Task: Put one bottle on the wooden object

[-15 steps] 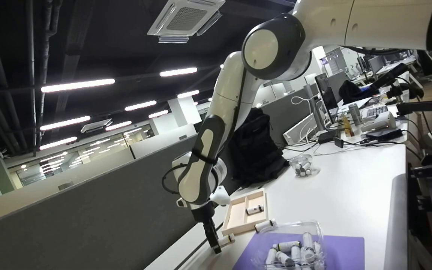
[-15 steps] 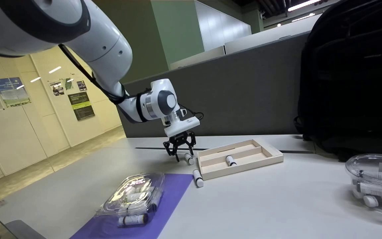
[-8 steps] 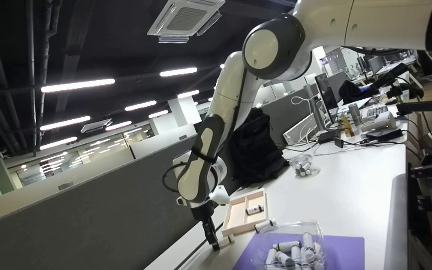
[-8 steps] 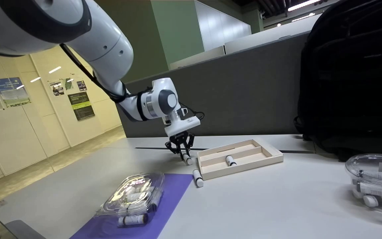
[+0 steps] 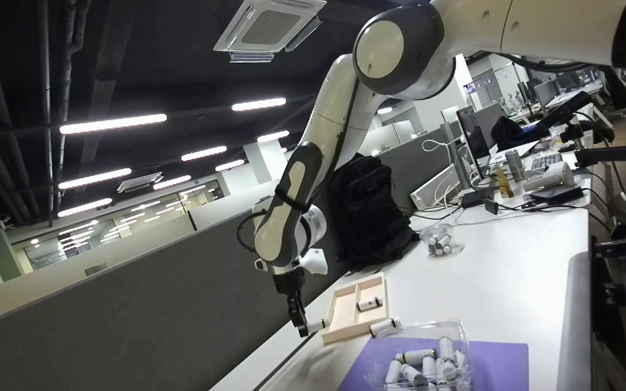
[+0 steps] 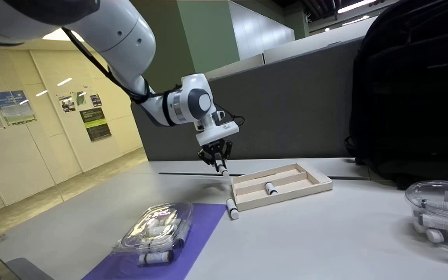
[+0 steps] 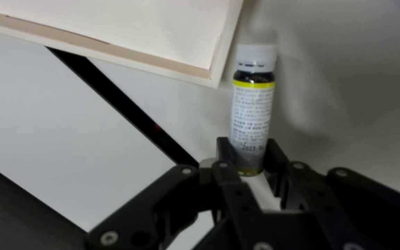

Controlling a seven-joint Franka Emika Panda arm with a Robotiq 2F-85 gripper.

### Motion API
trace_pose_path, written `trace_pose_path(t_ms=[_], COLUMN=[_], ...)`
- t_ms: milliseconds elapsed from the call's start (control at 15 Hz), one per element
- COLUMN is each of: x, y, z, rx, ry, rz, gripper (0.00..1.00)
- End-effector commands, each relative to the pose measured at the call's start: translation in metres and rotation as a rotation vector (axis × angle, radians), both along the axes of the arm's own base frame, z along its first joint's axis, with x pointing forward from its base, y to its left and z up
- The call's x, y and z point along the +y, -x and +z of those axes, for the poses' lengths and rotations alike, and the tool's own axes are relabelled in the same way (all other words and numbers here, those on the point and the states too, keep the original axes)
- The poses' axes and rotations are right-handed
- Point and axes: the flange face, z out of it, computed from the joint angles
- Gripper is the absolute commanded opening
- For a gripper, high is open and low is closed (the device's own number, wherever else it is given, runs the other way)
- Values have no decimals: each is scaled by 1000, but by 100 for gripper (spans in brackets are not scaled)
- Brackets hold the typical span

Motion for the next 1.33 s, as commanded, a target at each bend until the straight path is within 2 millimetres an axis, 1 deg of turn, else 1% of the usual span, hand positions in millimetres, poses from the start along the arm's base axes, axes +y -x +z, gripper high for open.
trace_pose_path(t_ms=[0, 133, 200, 400, 667, 867, 933, 1000, 1133, 1200, 1267], x=[-30, -50, -60, -80, -90, -87, -86, -84, -81, -79, -78], y=[12, 13, 14, 16, 17, 17, 18, 18, 20, 21, 22], z=[32, 38, 37, 25, 9, -3, -6, -8, -10, -10, -10], rx=[-36, -58, -60, -37, -1, 24, 32, 39, 45, 45, 44], ry=[-22, -15, -13, -6, 5, 11, 12, 12, 13, 14, 13], rz=[-80, -117, -130, -162, -182, -178, -173, -170, -162, -159, -156], gripper=[7, 7, 7, 7, 7, 7, 39, 54, 65, 73, 80])
